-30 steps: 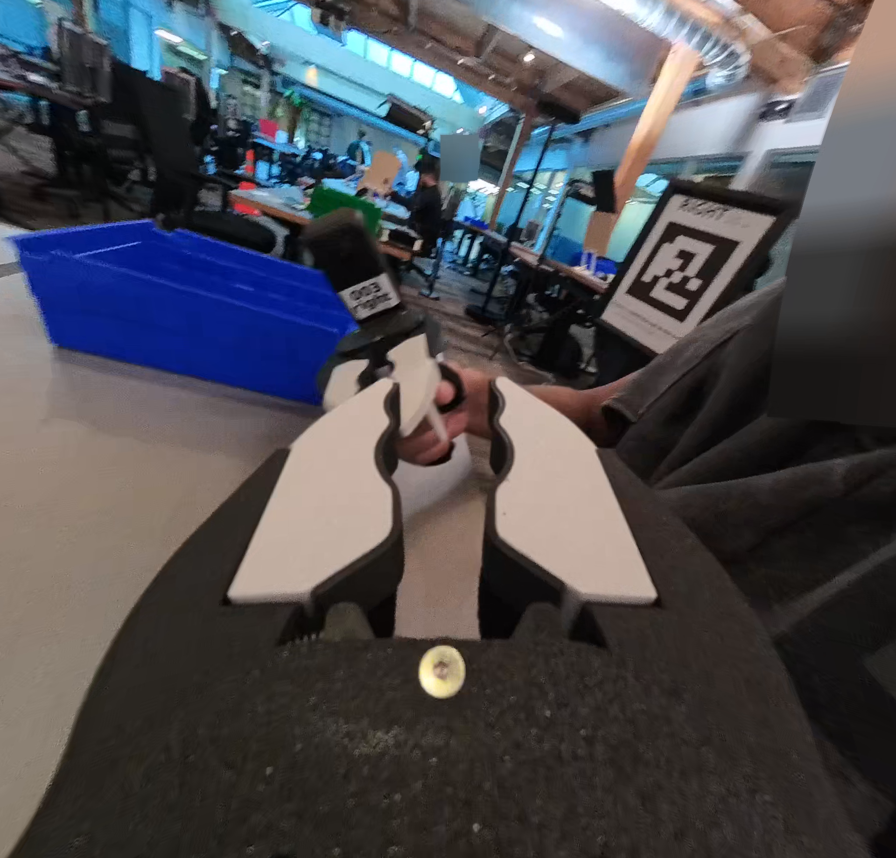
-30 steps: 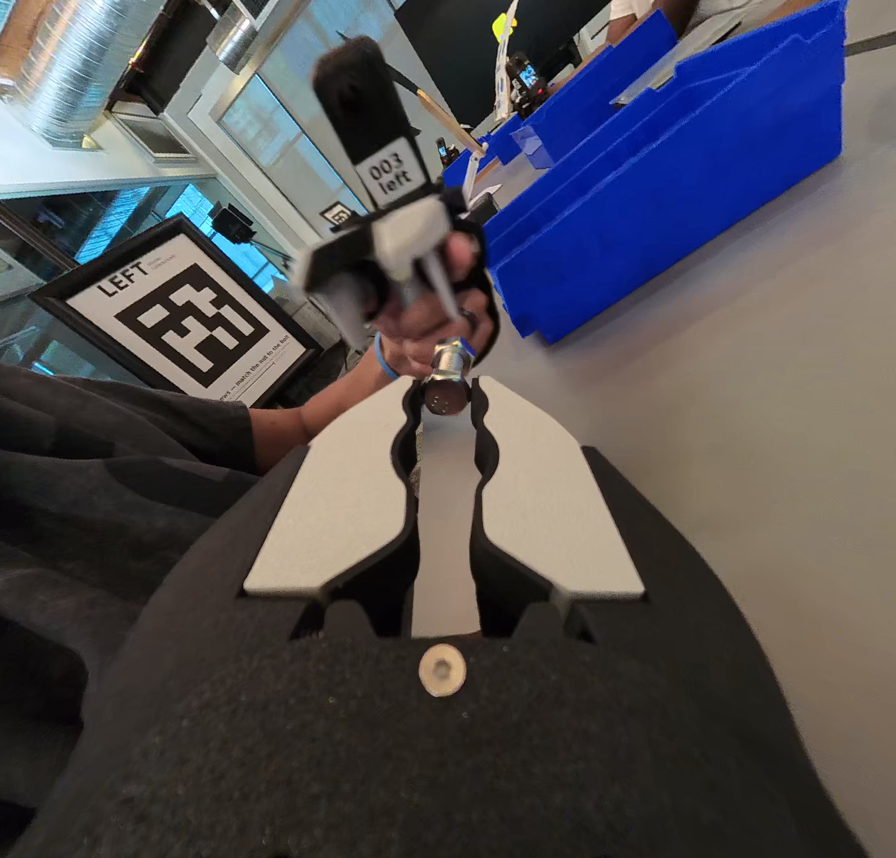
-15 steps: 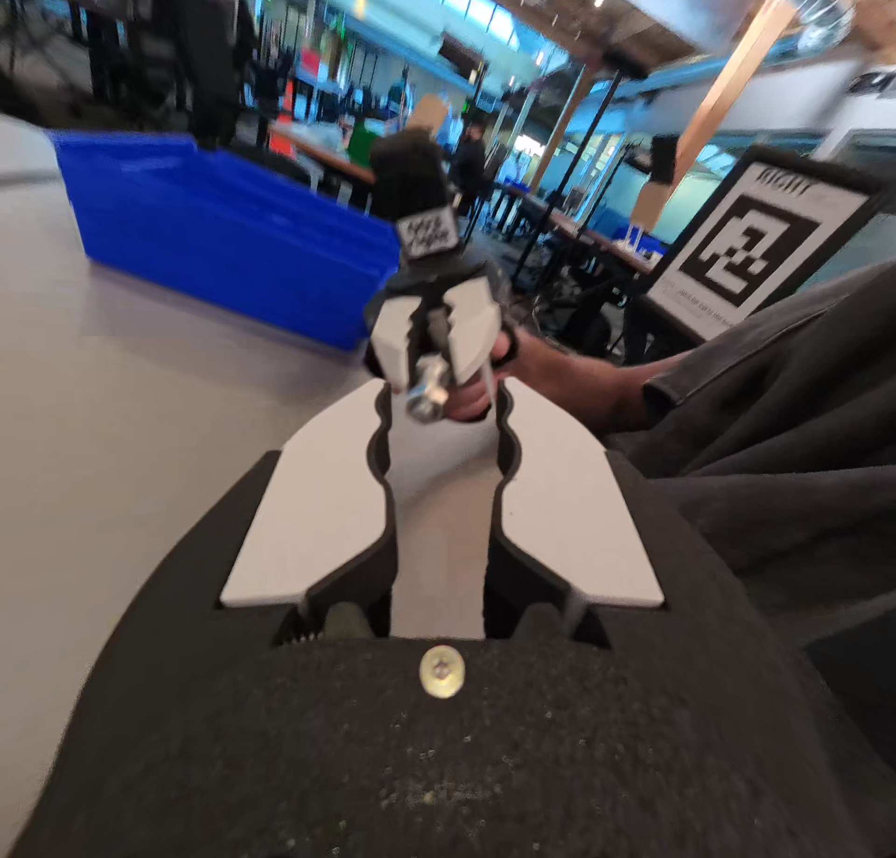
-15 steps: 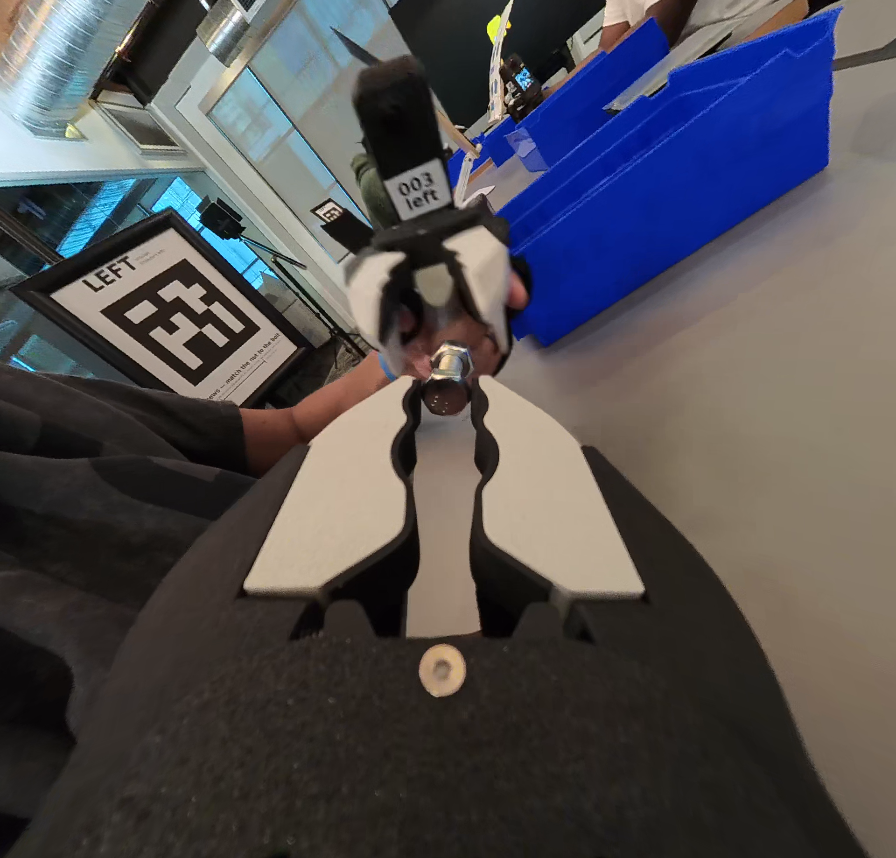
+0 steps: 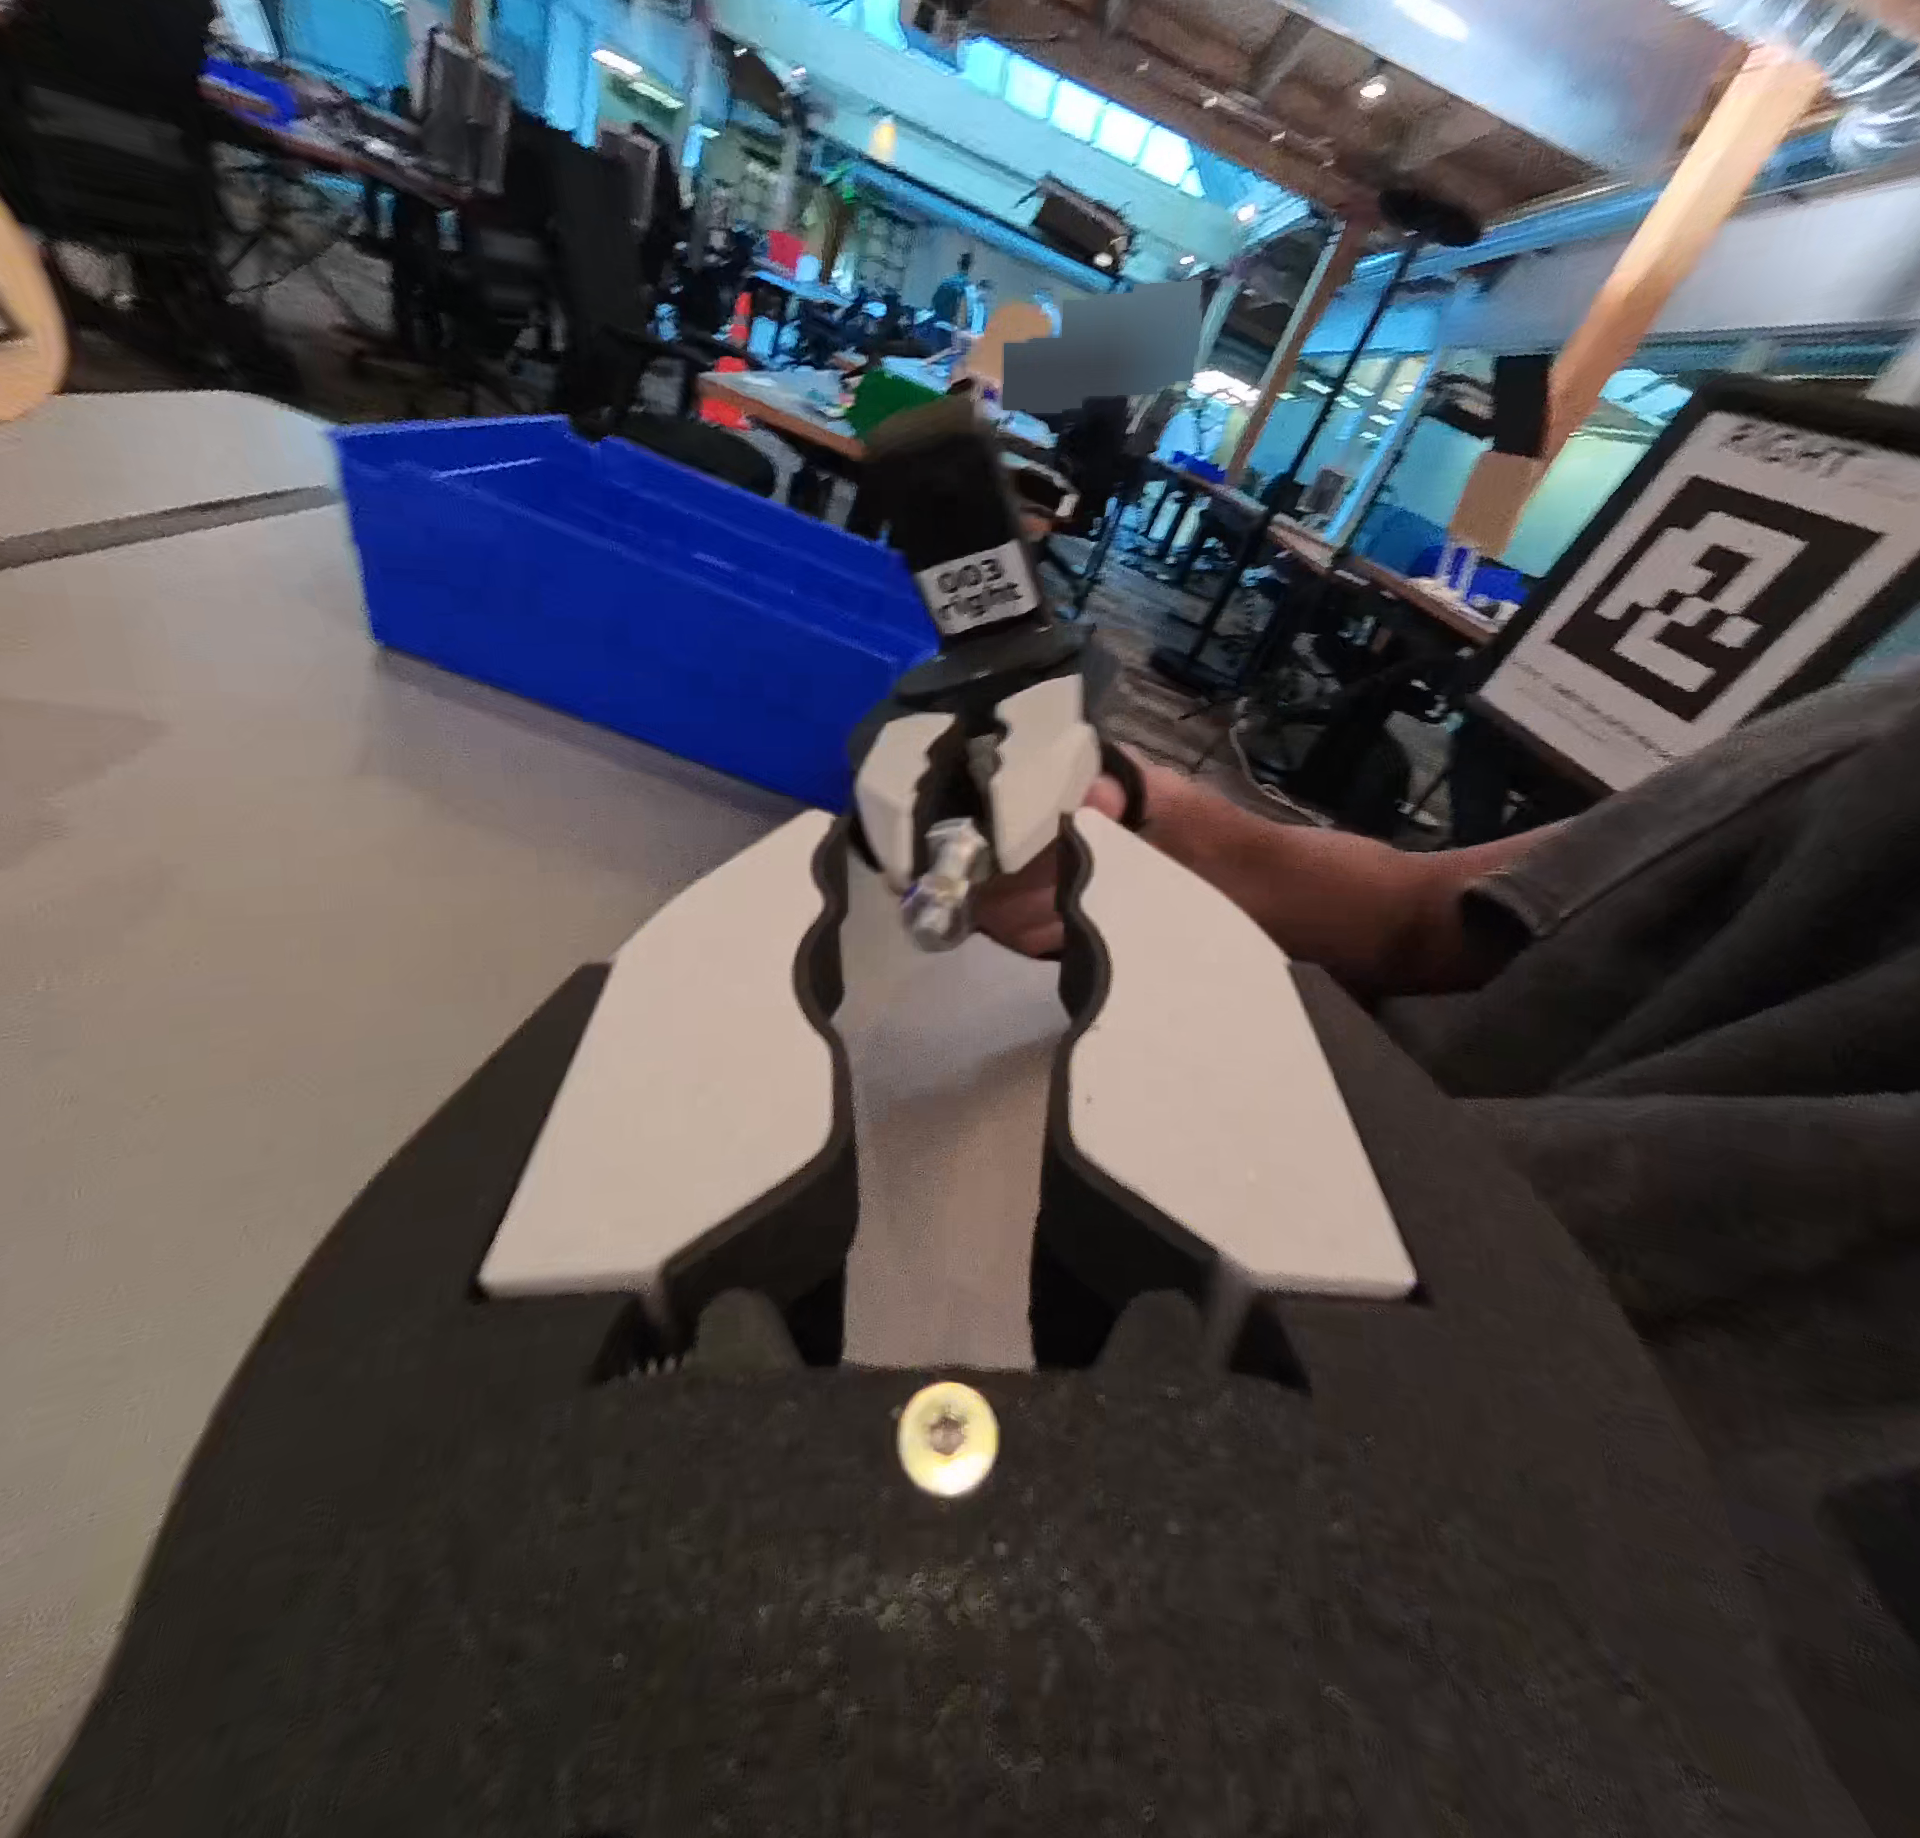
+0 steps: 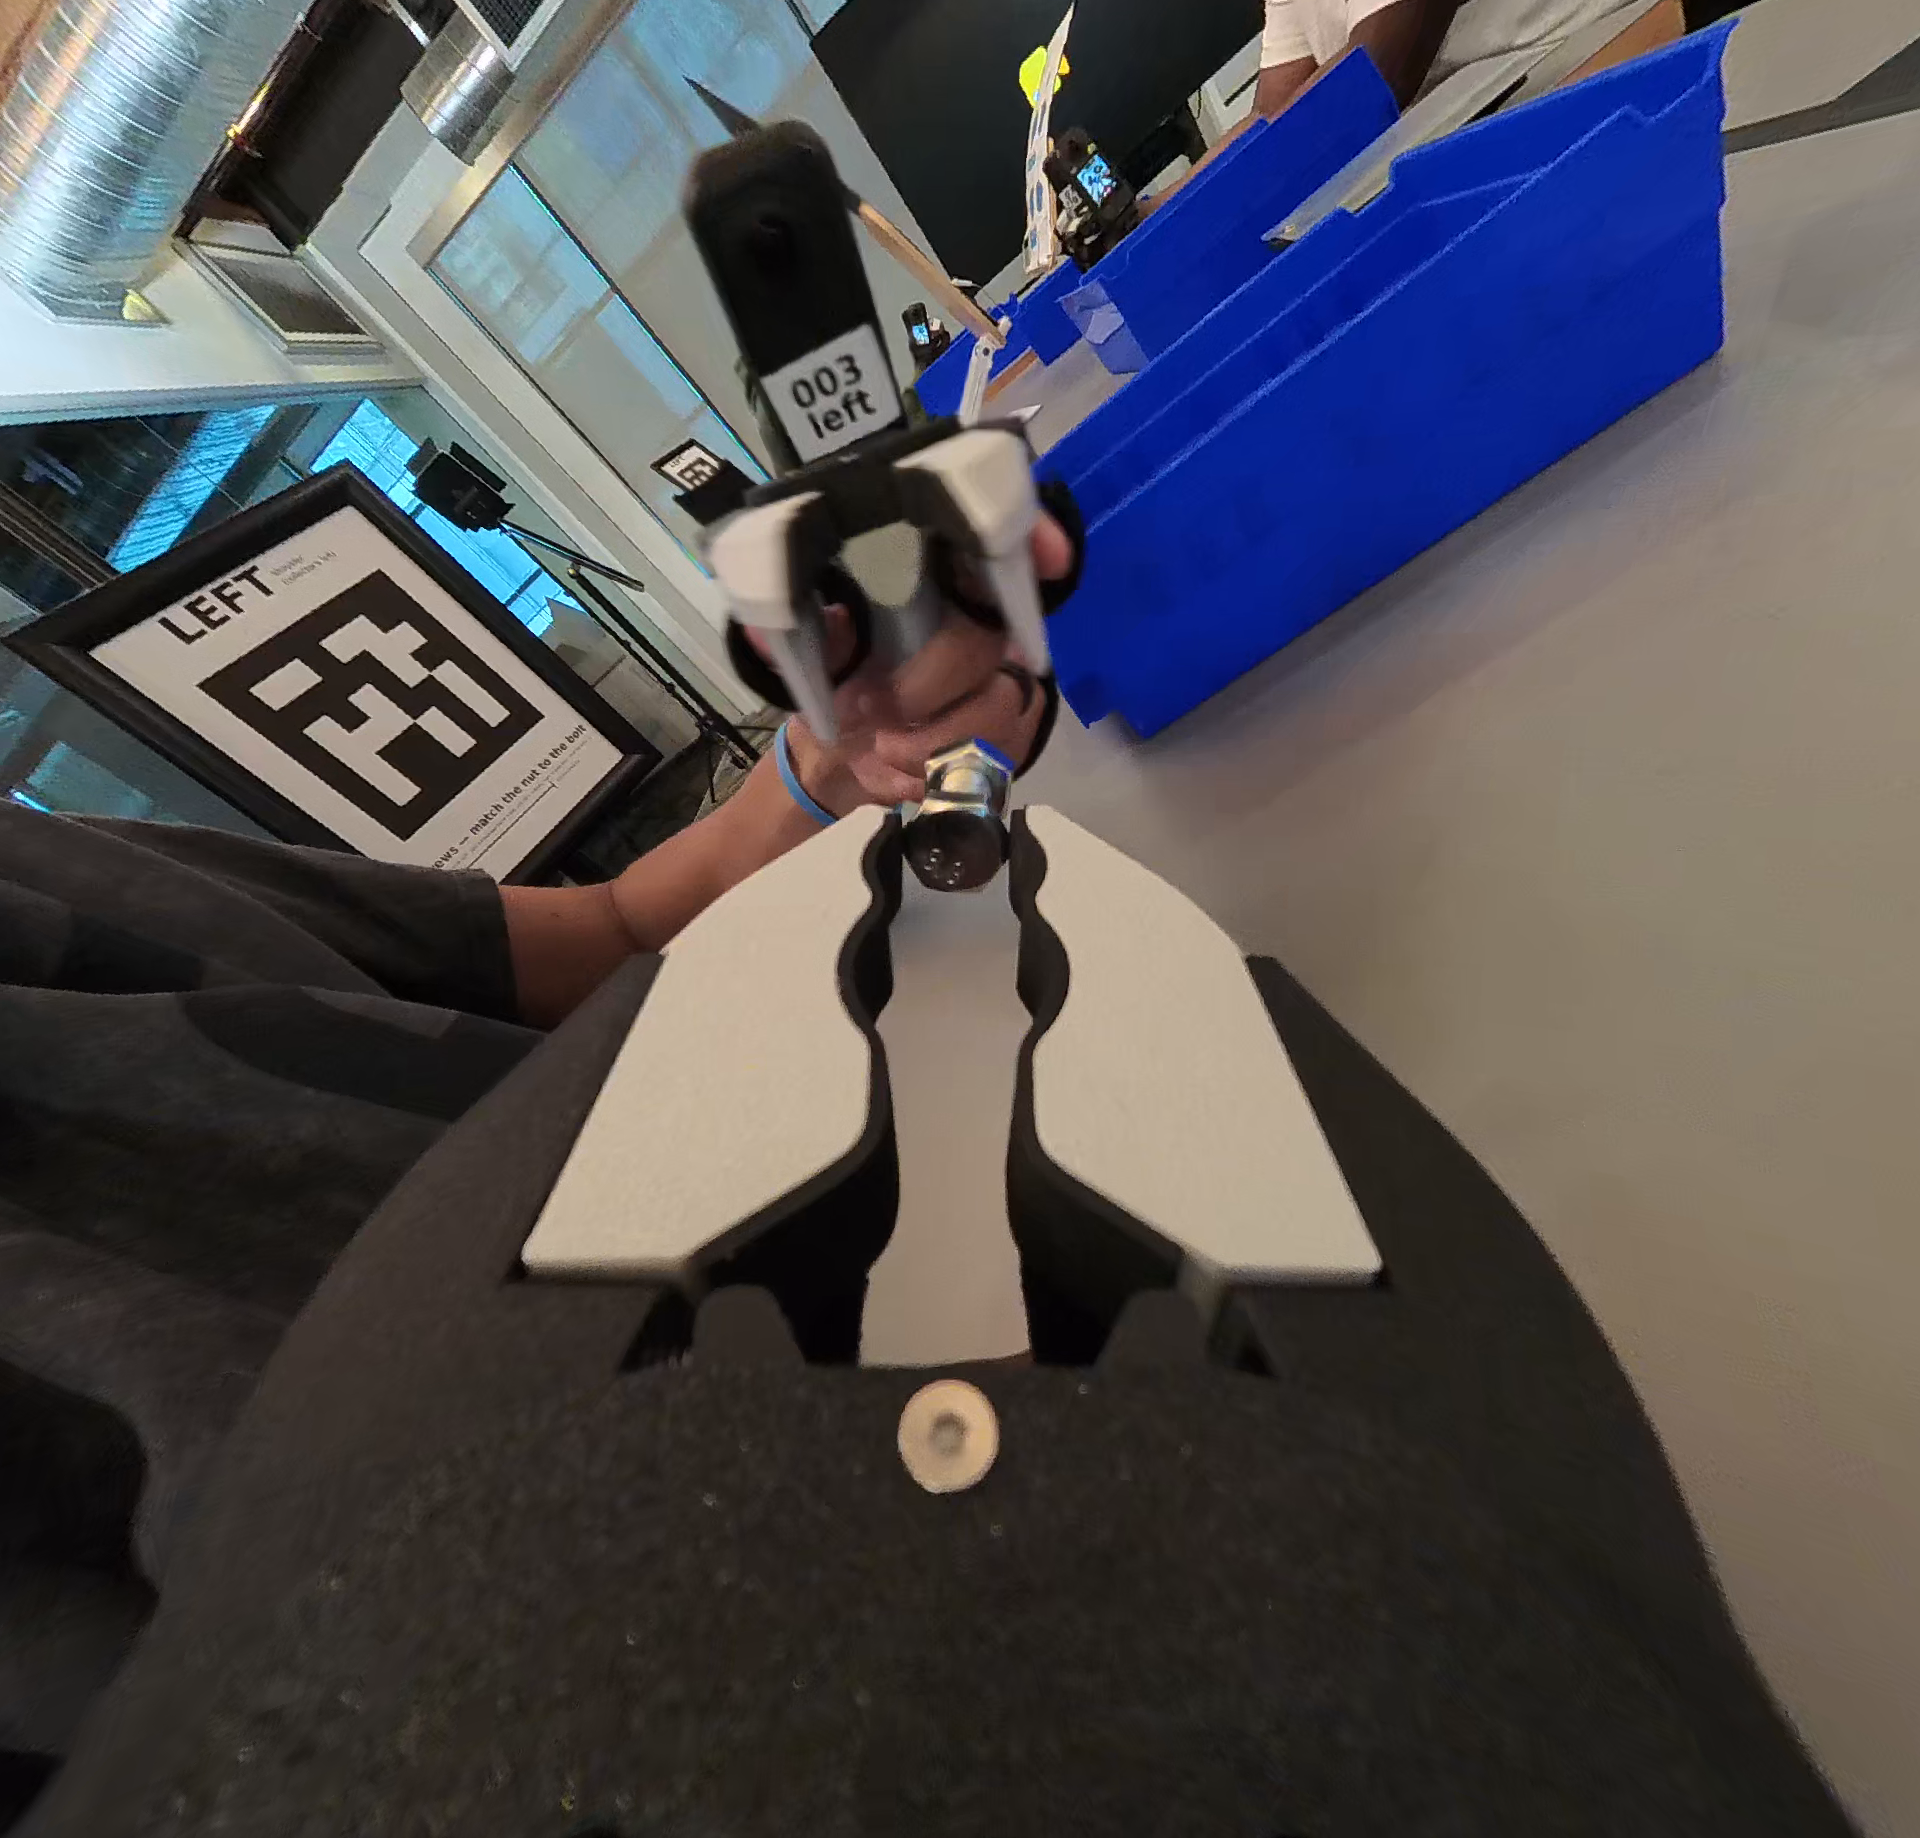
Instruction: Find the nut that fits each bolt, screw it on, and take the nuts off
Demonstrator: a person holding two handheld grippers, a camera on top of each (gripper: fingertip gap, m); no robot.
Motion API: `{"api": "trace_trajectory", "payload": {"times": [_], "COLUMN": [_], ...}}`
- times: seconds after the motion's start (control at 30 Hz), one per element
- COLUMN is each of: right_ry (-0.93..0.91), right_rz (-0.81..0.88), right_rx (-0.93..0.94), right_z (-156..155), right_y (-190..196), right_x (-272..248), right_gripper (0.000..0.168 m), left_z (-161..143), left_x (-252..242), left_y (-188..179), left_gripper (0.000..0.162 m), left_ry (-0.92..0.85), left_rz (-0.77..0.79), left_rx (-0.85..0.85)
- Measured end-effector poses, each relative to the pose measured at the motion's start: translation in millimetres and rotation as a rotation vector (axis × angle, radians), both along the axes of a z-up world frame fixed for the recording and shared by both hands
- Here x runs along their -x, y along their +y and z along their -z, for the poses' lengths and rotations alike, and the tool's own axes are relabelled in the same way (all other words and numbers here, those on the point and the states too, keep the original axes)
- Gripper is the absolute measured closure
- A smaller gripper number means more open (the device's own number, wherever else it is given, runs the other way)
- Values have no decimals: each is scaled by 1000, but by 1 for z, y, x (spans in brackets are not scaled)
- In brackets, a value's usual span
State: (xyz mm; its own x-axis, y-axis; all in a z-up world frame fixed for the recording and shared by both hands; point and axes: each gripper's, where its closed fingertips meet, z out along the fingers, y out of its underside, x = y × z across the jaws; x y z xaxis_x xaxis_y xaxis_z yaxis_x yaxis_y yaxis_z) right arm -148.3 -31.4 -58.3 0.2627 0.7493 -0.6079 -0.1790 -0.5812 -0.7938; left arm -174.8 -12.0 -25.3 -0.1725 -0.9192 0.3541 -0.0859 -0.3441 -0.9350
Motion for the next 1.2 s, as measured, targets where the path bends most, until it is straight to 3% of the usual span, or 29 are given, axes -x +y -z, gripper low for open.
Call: {"api": "trace_trajectory", "payload": {"times": [0.1, 0.33, 0.5, 0.6, 0.73, 0.77, 0.83, 0.9, 0.97, 1.07, 1.2], "right_ry": [1, 6, -72, -349, -643, -742, -934, -970, -942, -1082, -1204], "right_rz": [2, 4, 25, 223, 624, 716, 808, 821, 790, 685, 564], "right_rx": [1, -1, -26, -156, -276, -219, 7, 208, 355, 533, 628], "right_z": [-1, -2, -2, -29, -92, -88, -50, -4, 36, 84, 98], "right_y": [0, 1, 3, 16, 29, 37, 56, 79, 97, 100, 89], "right_x": [0, 0, -5, -52, -186, -228, -307, -356, -376, -391, -393], "right_gripper": [148, 148, 148, 148, 148, 148, 148, 148, 148, 148, 148], "left_z": [19, 14, 29, 43, 53, 55, 55, 56, 57, 57, 55], "left_x": [-2, 4, -1, -5, -15, -18, -24, -30, -34, -36, -32], "left_y": [19, 20, 16, 9, -2, -5, -9, -15, -19, -23, -23], "left_gripper": [121, 121, 121, 120, 119, 118, 118, 118, 118, 118, 117], "left_ry": [67, 5, 63, 132, 177, 184, 183, 180, 191, 206, 196], "left_rz": [-83, -41, -26, -18, 15, 21, 33, 58, 71, 81, 86], "left_rx": [11, 76, 55, -4, -26, -31, -30, -22, -34, -56, -57]}}
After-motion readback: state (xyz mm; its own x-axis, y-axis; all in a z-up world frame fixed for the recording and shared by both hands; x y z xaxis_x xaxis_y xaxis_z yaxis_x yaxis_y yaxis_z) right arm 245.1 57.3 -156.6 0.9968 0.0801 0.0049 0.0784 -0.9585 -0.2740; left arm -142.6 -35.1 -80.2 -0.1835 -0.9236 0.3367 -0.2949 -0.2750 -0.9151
